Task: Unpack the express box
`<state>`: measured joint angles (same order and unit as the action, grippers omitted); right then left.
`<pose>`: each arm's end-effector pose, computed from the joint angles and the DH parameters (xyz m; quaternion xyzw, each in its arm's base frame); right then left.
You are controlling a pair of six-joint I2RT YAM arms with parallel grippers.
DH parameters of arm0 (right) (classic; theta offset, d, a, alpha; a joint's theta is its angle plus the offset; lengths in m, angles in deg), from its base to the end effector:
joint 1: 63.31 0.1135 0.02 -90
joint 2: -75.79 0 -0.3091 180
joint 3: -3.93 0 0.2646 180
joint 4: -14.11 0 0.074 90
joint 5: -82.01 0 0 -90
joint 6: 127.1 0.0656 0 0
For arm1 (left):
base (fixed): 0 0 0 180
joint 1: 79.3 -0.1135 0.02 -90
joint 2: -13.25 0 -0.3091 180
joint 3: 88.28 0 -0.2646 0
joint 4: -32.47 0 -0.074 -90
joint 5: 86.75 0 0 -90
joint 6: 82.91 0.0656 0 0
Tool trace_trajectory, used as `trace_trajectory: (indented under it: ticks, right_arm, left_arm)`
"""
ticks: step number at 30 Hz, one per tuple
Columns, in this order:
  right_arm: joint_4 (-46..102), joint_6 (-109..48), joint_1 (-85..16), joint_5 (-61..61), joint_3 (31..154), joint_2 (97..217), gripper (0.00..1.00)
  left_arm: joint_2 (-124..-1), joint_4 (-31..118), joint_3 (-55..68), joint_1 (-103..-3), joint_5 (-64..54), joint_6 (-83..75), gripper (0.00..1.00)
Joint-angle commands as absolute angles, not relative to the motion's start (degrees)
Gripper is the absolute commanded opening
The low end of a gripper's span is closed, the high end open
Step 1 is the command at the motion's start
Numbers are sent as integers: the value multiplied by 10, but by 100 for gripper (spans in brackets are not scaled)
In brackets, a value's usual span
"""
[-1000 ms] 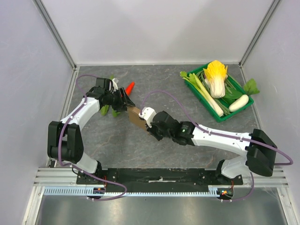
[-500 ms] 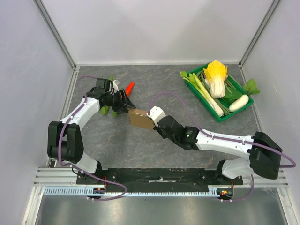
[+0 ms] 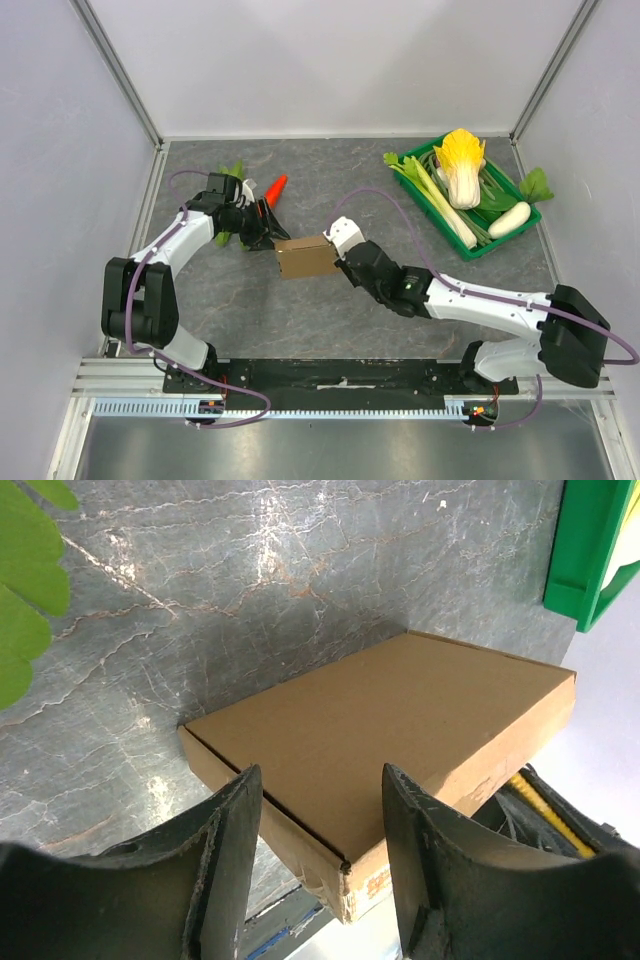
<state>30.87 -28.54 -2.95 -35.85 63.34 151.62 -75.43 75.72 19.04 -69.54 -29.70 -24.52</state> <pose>0.1793 0.2531 0.2662 -0.2699 0.8180 0.0867 0.5006 0.3223 -0.0917 0.2387 -0.1014 0.9221 -0.3456 0.1413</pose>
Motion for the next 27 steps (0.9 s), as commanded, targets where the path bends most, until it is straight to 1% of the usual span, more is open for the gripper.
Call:
trace_trajectory:
  ticks: [1,2,6,10,14,17,20,24,27]
  right_arm:
    - [296,-273,-46,-320,639,1478,0]
    - [300,-273,-48,-288,640,1469,0]
    - [348,-273,-51,-242,658,1441,0]
    - [396,-272,-54,-214,680,1402,0]
    - [441,-244,-69,-212,713,1372,0]
    - [468,-199,-101,-225,741,1360,0]
    - [485,-159,-148,-203,764,1360,0]
    - [487,-129,-184,-177,771,1359,0]
    - [492,-124,-200,-169,771,1359,0]
  left_arm:
    - [-754,746,175,-694,-311,-218,57]
    - [-757,746,171,-694,-310,-216,58]
    - [-768,745,133,-693,-302,-197,60]
    - [-791,738,98,-691,-309,-181,61]
    - [-806,726,65,-681,-313,-136,64]
    - [-814,717,33,-655,-340,-88,70]
    - [-818,717,22,-613,-348,-32,75]
    - [-824,722,25,-547,-331,36,78]
    - [-833,721,25,-529,-340,59,79]
